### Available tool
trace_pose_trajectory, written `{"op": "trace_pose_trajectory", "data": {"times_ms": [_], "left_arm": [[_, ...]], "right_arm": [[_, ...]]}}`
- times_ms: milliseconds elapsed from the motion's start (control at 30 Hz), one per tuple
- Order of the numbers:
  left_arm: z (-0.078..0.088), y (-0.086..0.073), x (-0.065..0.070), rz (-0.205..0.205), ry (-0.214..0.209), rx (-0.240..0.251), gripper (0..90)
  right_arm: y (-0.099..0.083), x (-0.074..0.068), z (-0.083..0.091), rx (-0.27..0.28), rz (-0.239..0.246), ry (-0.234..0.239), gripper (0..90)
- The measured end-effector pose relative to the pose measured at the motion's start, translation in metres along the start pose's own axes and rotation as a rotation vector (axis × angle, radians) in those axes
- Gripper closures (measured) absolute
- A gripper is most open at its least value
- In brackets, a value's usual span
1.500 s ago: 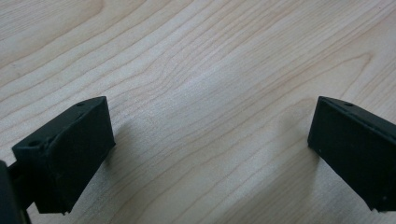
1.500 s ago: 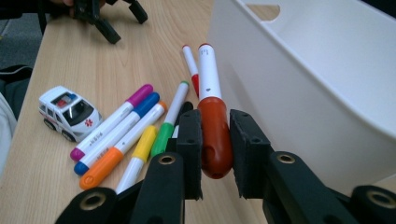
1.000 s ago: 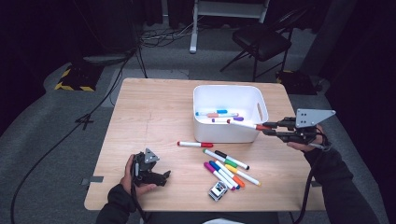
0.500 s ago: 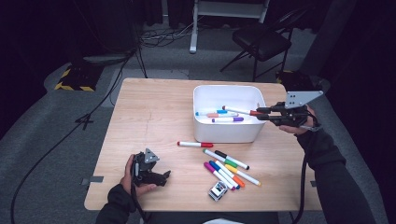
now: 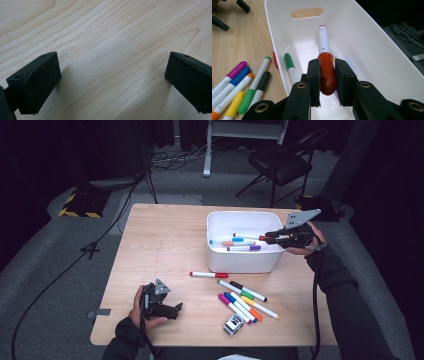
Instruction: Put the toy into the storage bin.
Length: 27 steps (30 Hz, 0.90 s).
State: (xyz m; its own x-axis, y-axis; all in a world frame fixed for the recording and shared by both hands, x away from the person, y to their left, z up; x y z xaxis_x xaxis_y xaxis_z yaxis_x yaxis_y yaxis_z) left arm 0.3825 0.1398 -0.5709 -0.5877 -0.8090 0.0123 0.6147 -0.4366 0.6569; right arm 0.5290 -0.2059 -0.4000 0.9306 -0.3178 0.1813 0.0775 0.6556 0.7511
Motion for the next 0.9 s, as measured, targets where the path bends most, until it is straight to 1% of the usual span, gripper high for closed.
{"op": "trace_pose_trajectory", "data": {"times_ms": [67,100,167,233,267,333,367,400,433,500,533,567,633,667,733,833,900], "left_arm": [[0.0,0.0,0.001,0.003,-0.004,0.001,0.5],[0.0,0.0,0.001,0.003,-0.004,0.0,0.5],[0.0,0.0,0.0,0.0,0.001,0.0,0.5],[0.0,0.0,0.001,0.003,-0.005,0.0,0.5],[0.0,0.0,0.0,0.0,0.001,0.0,0.5],[0.0,0.0,0.0,0.0,0.0,0.0,0.5],[0.0,0.0,0.0,0.0,-0.001,0.0,0.5],[0.0,0.0,0.0,0.0,0.001,0.0,0.5],[0.0,0.0,0.0,0.0,0.001,0.0,0.5],[0.0,0.0,0.0,0.0,-0.002,0.0,0.5],[0.0,0.0,0.0,0.0,0.001,0.0,0.5],[0.0,0.0,0.0,-0.001,0.001,0.0,0.5],[0.0,0.0,0.0,-0.001,0.001,0.0,0.5],[0.0,0.0,0.0,0.0,0.0,0.0,0.5],[0.0,0.0,0.0,0.002,-0.003,0.0,0.5],[0.0,0.0,0.0,0.0,0.001,0.0,0.6],[0.0,0.0,0.001,0.005,-0.007,-0.001,0.5]], "right_arm": [[-0.003,0.002,-0.002,-0.026,0.003,-0.006,75.3],[-0.003,0.003,-0.003,-0.031,0.003,-0.001,75.3],[-0.007,0.005,-0.004,-0.053,-0.006,-0.007,75.3],[-0.009,0.007,-0.005,-0.065,-0.01,-0.009,75.3],[-0.011,0.008,-0.005,-0.072,-0.011,-0.013,75.3],[-0.014,0.009,-0.007,-0.088,-0.007,-0.011,75.3],[-0.016,0.01,-0.007,-0.11,-0.003,-0.02,75.3],[-0.017,0.01,-0.008,-0.115,-0.011,-0.023,75.3],[-0.019,0.011,-0.008,-0.123,-0.001,-0.022,75.3],[-0.021,0.012,-0.008,-0.135,-0.007,-0.032,75.1],[-0.021,0.014,-0.009,-0.133,-0.016,-0.048,74.9],[-0.022,0.015,-0.009,-0.13,-0.025,-0.05,74.3],[-0.023,0.016,-0.009,-0.129,-0.023,-0.06,72.0],[-0.023,0.015,-0.008,-0.123,-0.031,-0.06,71.8],[-0.023,0.015,-0.005,-0.102,-0.033,-0.062,70.8],[-0.023,0.016,-0.001,-0.068,-0.06,-0.077,66.9],[-0.021,0.014,0.003,-0.04,-0.068,-0.085,66.0]]}}
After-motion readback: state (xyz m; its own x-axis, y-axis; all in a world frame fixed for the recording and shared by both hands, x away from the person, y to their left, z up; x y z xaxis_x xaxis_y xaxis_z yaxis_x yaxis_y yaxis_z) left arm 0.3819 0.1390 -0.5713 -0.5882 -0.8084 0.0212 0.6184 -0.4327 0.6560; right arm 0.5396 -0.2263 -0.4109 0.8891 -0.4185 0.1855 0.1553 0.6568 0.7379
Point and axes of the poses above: each handheld gripper's, and its own axes: z roughly backward along the jaws, y roughly out of its top, x roughly to its right, the point moved 9 cm from there along -z, roughly forward along the jaws
